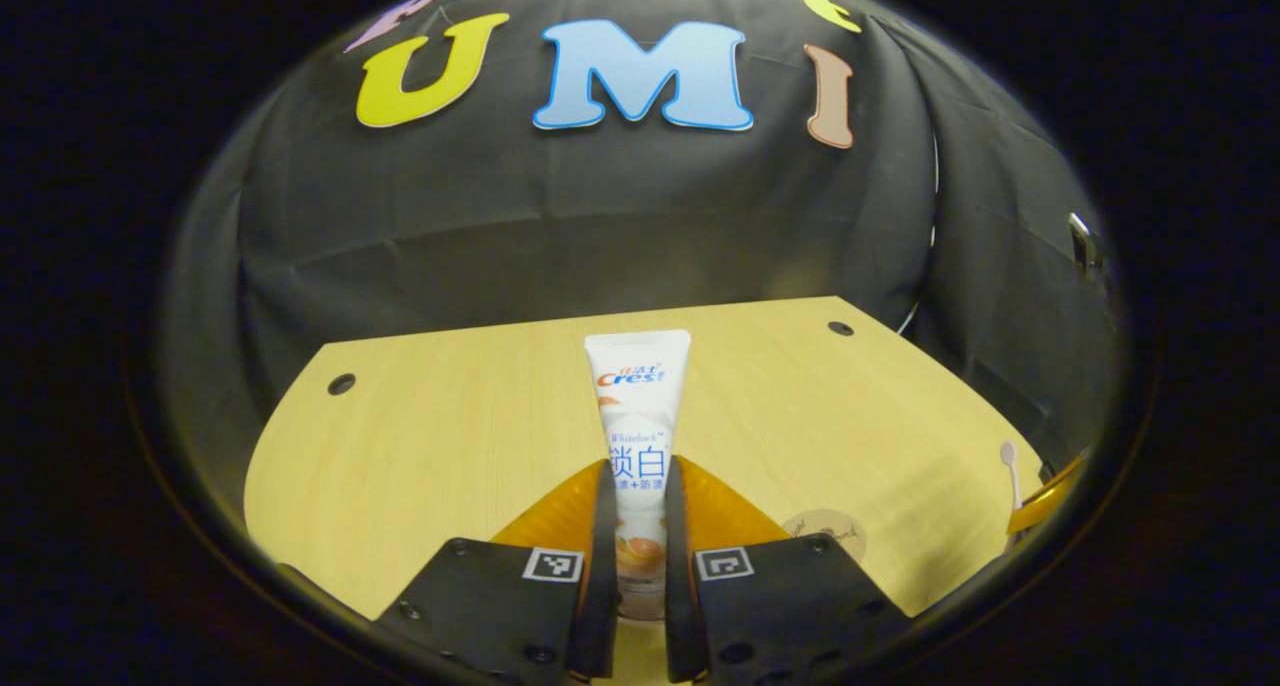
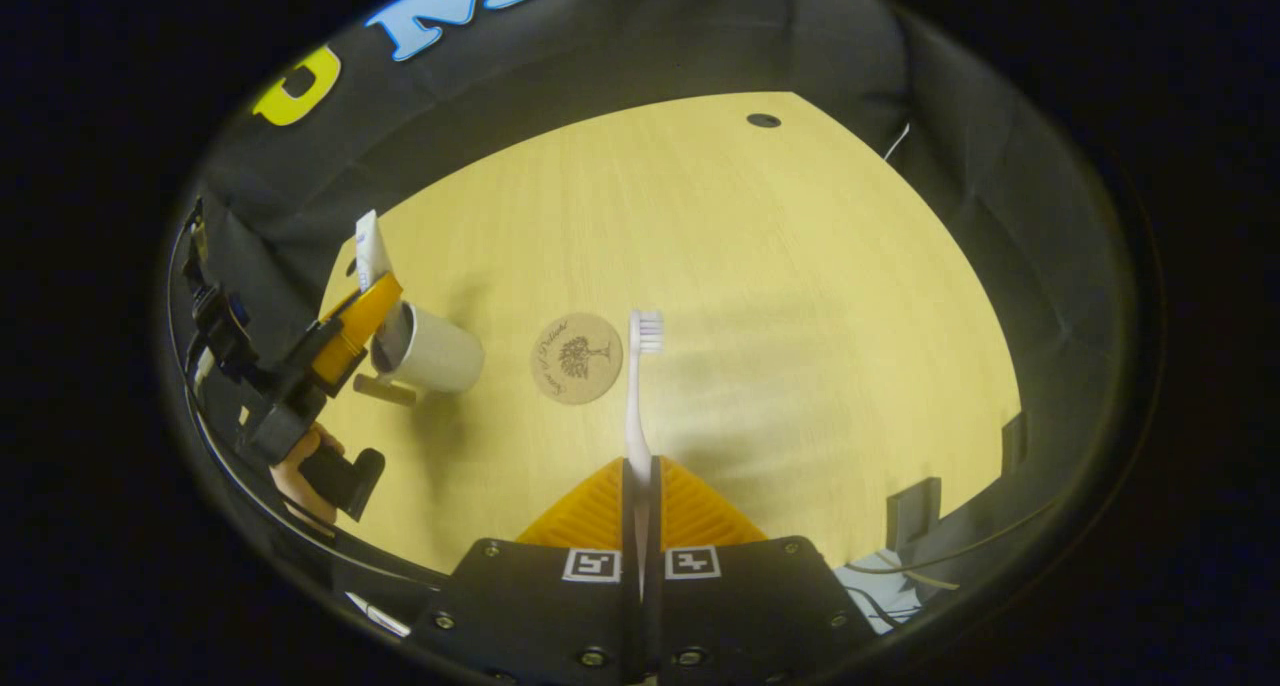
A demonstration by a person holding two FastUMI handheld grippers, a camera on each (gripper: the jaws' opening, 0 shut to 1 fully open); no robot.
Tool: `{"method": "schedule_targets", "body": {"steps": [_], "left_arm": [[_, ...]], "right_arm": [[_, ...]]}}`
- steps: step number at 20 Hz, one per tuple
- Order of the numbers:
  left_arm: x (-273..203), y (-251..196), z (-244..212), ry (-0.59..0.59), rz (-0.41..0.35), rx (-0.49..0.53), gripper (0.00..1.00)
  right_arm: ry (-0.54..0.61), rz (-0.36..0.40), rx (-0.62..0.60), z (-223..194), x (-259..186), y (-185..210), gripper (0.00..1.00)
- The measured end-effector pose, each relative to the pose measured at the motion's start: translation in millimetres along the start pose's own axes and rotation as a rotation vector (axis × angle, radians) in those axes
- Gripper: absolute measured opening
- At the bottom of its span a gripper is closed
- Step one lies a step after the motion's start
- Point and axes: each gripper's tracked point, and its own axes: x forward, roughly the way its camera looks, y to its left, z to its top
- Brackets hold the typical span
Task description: Put the toothbrush and toothpaste on the desktop into the cup, then pick up the cup and place it on the coaster on the desktop.
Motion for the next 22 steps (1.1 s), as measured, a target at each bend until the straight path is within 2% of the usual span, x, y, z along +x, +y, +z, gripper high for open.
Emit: {"method": "schedule_targets", "body": {"steps": [2,4,5,7,9,14,22], "left_arm": [[3,0,0,-0.008,0.002,-0.003,0.27],[5,1,-18,0.033,0.004,-0.015,0.32],[-4,3,-13,0.004,0.004,0.0,0.36],[-6,1,-14,0.002,0.001,0.003,0.57],[-8,3,-16,0.006,0.013,0.005,0.59],[-20,7,-19,0.009,0.027,-0.003,0.57],[-66,20,-17,-0.004,0.018,-0.021,0.6]], "right_arm": [[-0.001,-0.005,0.002,0,-1,-2,0.02],[-0.002,-0.007,0.007,-3,0,-4,0.02],[0.0,-0.007,0.008,-3,0,-4,0.02],[0.002,-0.007,0.006,-2,1,-5,0.02],[0.004,-0.001,-0.001,-1,2,-1,0.02],[-0.016,0.031,-0.022,9,3,16,0.02],[-0.096,0.117,-0.045,62,4,74,0.02]]}}
